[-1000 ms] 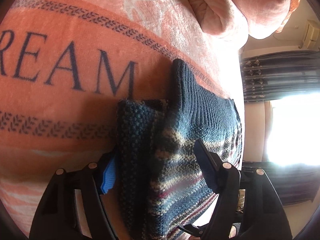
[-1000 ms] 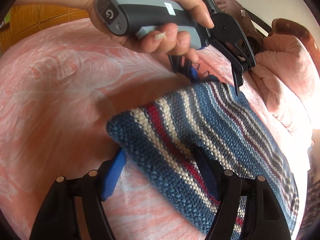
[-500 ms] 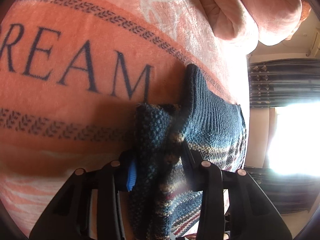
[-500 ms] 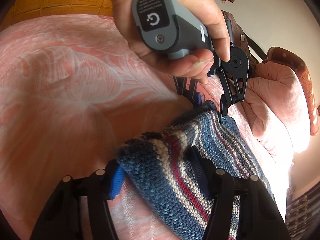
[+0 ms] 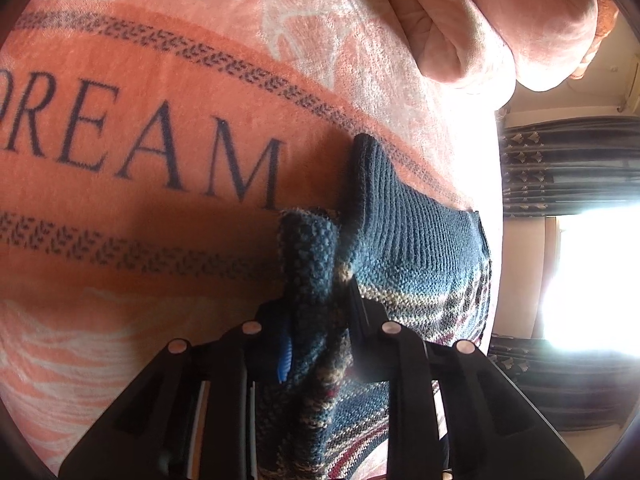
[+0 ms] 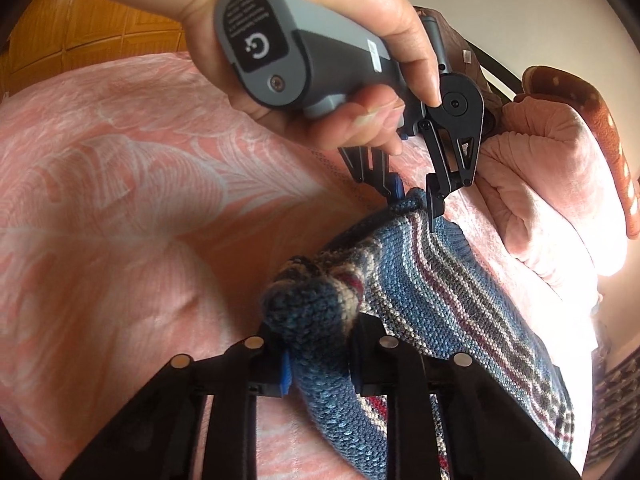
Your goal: Fold small clothes
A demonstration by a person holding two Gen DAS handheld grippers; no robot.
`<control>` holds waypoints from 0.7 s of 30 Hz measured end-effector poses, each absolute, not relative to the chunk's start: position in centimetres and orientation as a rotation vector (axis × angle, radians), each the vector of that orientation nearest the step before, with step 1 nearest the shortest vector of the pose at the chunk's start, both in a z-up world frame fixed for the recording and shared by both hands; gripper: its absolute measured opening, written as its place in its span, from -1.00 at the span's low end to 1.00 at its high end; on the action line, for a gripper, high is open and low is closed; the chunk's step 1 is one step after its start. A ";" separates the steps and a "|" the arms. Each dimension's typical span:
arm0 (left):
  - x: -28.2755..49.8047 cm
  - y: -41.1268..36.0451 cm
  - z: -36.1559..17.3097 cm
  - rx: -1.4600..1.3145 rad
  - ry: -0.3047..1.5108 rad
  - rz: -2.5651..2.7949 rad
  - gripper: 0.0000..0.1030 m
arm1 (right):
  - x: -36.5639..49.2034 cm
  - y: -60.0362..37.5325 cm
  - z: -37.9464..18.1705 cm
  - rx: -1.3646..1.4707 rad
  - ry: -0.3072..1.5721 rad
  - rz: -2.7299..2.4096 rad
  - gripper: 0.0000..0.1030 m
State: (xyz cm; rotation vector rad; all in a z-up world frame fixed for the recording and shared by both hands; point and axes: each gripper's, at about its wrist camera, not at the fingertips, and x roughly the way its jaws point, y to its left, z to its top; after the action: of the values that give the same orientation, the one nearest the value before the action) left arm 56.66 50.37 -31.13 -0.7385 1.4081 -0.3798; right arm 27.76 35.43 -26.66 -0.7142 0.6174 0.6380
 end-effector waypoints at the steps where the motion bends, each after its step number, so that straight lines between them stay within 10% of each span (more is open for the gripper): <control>1: 56.7 50.3 -30.9 -0.735 1.408 -0.380 -0.59 | 27.8 35.3 -26.3 -0.704 0.618 0.638 -0.64; 21: 57.0 47.9 -25.0 -0.648 1.393 -0.380 -0.61 | 28.8 31.6 -20.7 -0.552 0.605 0.616 -0.75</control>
State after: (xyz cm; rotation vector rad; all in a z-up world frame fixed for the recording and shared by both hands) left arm 57.05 47.87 -25.04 -0.6479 1.3930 -0.3801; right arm 28.83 31.63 -20.74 -0.5520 0.6045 0.6161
